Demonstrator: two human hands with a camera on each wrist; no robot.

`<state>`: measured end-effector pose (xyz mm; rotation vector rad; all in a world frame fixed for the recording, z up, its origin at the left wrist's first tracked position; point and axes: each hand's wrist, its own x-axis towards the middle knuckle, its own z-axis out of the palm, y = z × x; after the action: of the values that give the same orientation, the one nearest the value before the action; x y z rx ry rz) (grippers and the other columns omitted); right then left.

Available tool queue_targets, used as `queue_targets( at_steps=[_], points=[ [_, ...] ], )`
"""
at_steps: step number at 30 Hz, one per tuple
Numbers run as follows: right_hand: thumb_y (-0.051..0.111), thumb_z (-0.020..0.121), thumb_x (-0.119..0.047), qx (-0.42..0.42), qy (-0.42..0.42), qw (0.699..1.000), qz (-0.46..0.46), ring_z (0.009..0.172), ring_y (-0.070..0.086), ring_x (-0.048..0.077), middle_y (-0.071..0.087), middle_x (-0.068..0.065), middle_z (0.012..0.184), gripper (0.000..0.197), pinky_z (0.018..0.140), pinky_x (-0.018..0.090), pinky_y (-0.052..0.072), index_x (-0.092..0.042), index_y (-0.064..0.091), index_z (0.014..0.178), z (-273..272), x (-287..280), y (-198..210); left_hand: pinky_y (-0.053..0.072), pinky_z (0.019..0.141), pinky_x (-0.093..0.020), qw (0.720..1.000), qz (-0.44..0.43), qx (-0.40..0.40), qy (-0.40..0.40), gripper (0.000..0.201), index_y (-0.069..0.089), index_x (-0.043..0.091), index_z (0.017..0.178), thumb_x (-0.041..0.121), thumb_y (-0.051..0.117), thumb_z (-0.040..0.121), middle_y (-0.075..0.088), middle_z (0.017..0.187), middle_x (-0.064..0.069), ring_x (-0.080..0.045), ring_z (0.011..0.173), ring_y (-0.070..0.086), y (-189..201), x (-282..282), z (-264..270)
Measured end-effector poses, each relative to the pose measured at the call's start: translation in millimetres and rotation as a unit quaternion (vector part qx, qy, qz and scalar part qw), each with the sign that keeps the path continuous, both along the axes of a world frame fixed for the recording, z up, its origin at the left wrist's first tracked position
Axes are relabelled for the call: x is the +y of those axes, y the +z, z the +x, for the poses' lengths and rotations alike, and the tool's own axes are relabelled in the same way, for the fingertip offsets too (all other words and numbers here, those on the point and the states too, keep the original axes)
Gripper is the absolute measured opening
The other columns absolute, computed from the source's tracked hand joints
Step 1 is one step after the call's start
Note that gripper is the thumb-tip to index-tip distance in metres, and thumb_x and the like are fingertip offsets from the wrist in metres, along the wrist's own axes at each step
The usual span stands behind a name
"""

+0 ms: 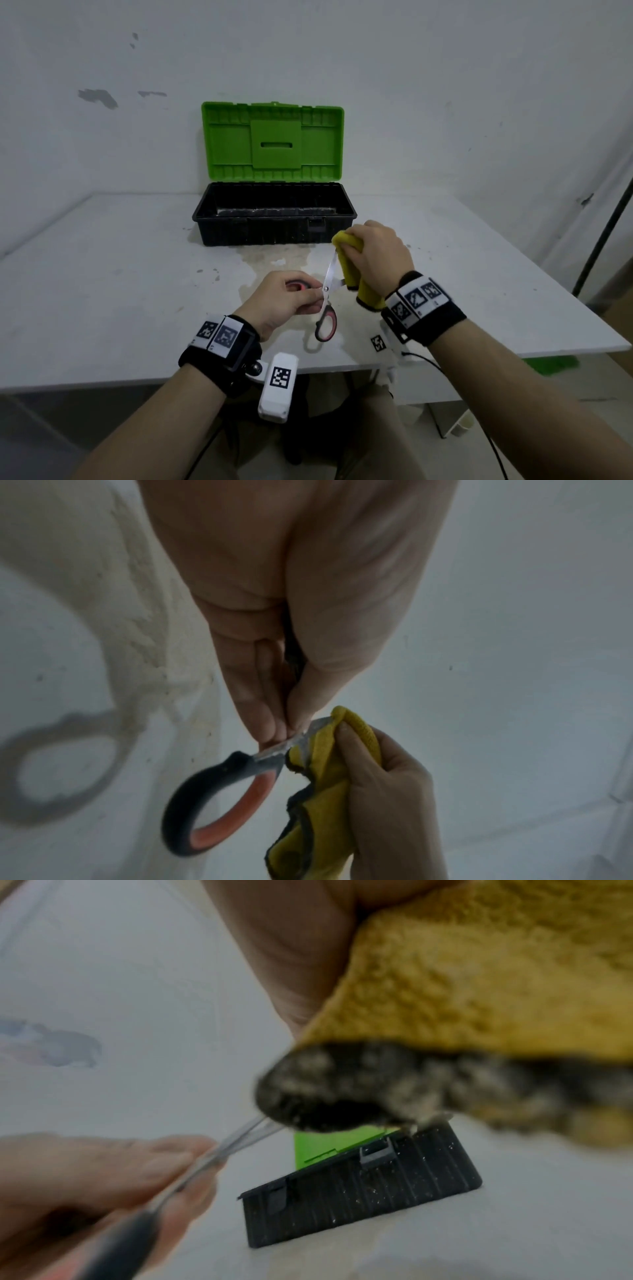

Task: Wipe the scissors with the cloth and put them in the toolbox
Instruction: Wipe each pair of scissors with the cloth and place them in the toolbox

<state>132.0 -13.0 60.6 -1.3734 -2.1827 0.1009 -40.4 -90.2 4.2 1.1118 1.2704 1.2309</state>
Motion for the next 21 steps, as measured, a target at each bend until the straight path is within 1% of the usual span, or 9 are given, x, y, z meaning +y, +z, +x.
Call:
queue_targets(
  at_steps=[3, 5, 7, 9, 13, 15, 17, 19, 21],
  points=[
    [0.054, 0.092, -0.036, 0.043, -0.01, 0.999, 0.014, 0.091, 0.058, 0.023, 0.059, -0.001, 0.098, 0.019, 0.077, 0.039, 0.051, -0.027, 0.066, 0.104, 7, 7, 10, 0.062, 0.076, -0.03, 0.999, -0.009, -0.043, 0.016, 0.005, 0.072, 0.0, 0.089, -0.004, 0.07, 0.087, 0.072, 0.082, -0.016, -0.025, 0.076, 0.072, 0, 0, 1],
    [0.056, 0.091, -0.035, 0.086, 0.0, 0.996, 0.034, 0.089, 0.057, 0.018, 0.061, -0.003, 0.098, 0.018, 0.076, 0.034, 0.05, -0.027, 0.066, 0.104, 14, 3, 13, 0.062, 0.076, -0.029, 0.997, -0.013, -0.07, 0.019, 0.005, 0.072, -0.001, 0.093, -0.003, 0.068, 0.089, 0.073, 0.084, -0.017, -0.025, 0.077, 0.071, -1, 2, -1],
    [0.058, 0.091, -0.035, 0.112, 0.007, 0.992, 0.053, 0.085, 0.056, 0.014, 0.062, -0.005, 0.096, 0.017, 0.073, 0.027, 0.045, -0.027, 0.067, 0.103, 21, -4, 12, 0.062, 0.077, -0.029, 0.996, -0.013, -0.084, 0.021, 0.006, 0.072, -0.001, 0.095, -0.002, 0.067, 0.09, 0.072, 0.084, -0.015, -0.023, 0.077, 0.071, -1, 3, -2],
    [0.06, 0.09, -0.036, 0.118, 0.013, 0.99, 0.072, 0.083, 0.055, 0.014, 0.063, -0.005, 0.092, 0.016, 0.072, 0.026, 0.042, -0.028, 0.067, 0.101, 28, -11, 7, 0.062, 0.077, -0.029, 0.996, -0.012, -0.091, 0.024, 0.007, 0.071, -0.001, 0.096, 0.0, 0.066, 0.091, 0.072, 0.083, -0.013, -0.021, 0.077, 0.071, -2, 5, -1],
    [0.061, 0.088, -0.036, 0.122, 0.023, 0.989, 0.076, 0.08, 0.056, 0.011, 0.062, -0.008, 0.088, 0.014, 0.072, 0.027, 0.045, -0.028, 0.068, 0.098, 36, -26, 2, 0.061, 0.079, -0.029, 0.997, -0.009, -0.077, 0.024, 0.008, 0.072, 0.001, 0.097, 0.003, 0.066, 0.092, 0.071, 0.082, -0.012, -0.018, 0.076, 0.069, -4, 7, -1],
    [0.062, 0.087, -0.037, 0.113, 0.033, 0.991, 0.07, 0.081, 0.056, 0.012, 0.063, -0.008, 0.088, 0.015, 0.072, 0.028, 0.047, -0.027, 0.068, 0.097, 36, -36, 1, 0.059, 0.074, -0.025, 0.997, -0.009, -0.07, 0.02, 0.008, 0.072, 0.002, 0.097, 0.005, 0.065, 0.093, 0.069, 0.082, -0.009, -0.016, 0.073, 0.065, -5, 7, -1],
    [0.063, 0.087, -0.037, 0.085, 0.049, 0.994, 0.056, 0.08, 0.056, 0.014, 0.061, -0.007, 0.087, 0.016, 0.072, 0.031, 0.049, -0.025, 0.068, 0.098, 30, -48, -4, 0.054, 0.066, -0.022, 0.998, -0.012, -0.065, 0.025, 0.012, 0.07, 0.004, 0.095, 0.012, 0.062, 0.097, 0.064, 0.079, -0.007, -0.014, 0.069, 0.059, -6, 8, 1],
    [0.062, 0.088, -0.037, 0.06, 0.054, 0.996, 0.042, 0.08, 0.056, 0.014, 0.06, -0.007, 0.088, 0.016, 0.071, 0.035, 0.051, -0.026, 0.066, 0.099, 24, -57, -8, 0.048, 0.059, -0.023, 0.998, -0.018, -0.047, 0.045, 0.024, 0.067, 0.005, 0.091, 0.025, 0.057, 0.101, 0.058, 0.074, -0.006, -0.013, 0.063, 0.052, -8, 9, 3],
    [0.06, 0.089, -0.037, 0.063, 0.044, 0.996, 0.05, 0.082, 0.057, 0.016, 0.06, -0.007, 0.09, 0.015, 0.072, 0.037, 0.051, -0.027, 0.065, 0.099, 23, -59, -3, 0.042, 0.055, -0.024, 0.997, -0.012, 0.004, 0.073, 0.035, 0.064, 0.007, 0.086, 0.036, 0.052, 0.102, 0.056, 0.069, -0.004, -0.012, 0.058, 0.048, -10, 9, 1]
  ],
)
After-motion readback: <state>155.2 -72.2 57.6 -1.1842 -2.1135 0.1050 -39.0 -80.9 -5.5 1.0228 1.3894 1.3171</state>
